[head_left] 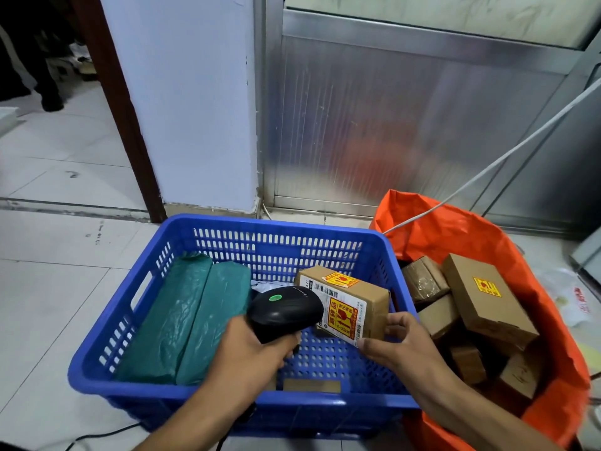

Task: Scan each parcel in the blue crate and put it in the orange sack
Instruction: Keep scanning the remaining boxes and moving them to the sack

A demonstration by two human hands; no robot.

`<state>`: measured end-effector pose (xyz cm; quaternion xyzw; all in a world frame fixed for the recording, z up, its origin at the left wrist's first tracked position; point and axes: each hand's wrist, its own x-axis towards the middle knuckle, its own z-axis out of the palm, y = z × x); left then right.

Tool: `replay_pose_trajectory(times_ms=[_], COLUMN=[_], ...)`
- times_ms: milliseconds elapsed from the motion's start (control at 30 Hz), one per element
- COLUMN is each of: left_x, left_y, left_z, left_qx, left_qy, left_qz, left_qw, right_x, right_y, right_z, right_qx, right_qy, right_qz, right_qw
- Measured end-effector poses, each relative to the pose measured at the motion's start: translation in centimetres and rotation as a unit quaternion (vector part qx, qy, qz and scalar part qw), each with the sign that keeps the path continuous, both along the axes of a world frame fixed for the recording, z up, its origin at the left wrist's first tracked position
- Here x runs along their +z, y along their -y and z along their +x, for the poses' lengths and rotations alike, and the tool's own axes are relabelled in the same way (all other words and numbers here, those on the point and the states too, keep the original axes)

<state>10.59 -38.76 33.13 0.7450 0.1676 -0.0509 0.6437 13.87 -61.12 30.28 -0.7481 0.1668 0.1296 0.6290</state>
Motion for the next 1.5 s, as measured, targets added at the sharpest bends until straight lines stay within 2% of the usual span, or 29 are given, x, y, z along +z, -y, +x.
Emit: replay_pose_trajectory(times_ms=[633, 1033, 1500], left_x=[-0.3, 0.1, -0.1], left_y=[-0.4, -0.2, 0.0], left_z=[-0.2, -0.3, -0.2], left_qx=[-0.007, -0.002, 0.006], left_qy=[0.000, -0.005, -0.037], left_qz=[0.007, 0.004, 0.007], left_qw=[1.000, 1.000, 0.999], right_x=[-0.6, -0.6, 2.2], right_y=[-0.1, 0.1, 3.6], right_z=[0.3, 0.6, 3.9], right_qx=[-0.013, -0.035, -0.120], right_qy=[-0.014, -0.039, -0.006], right_qz=[0.016, 0.070, 0.160], right_qw=[1.000, 0.996, 0.980])
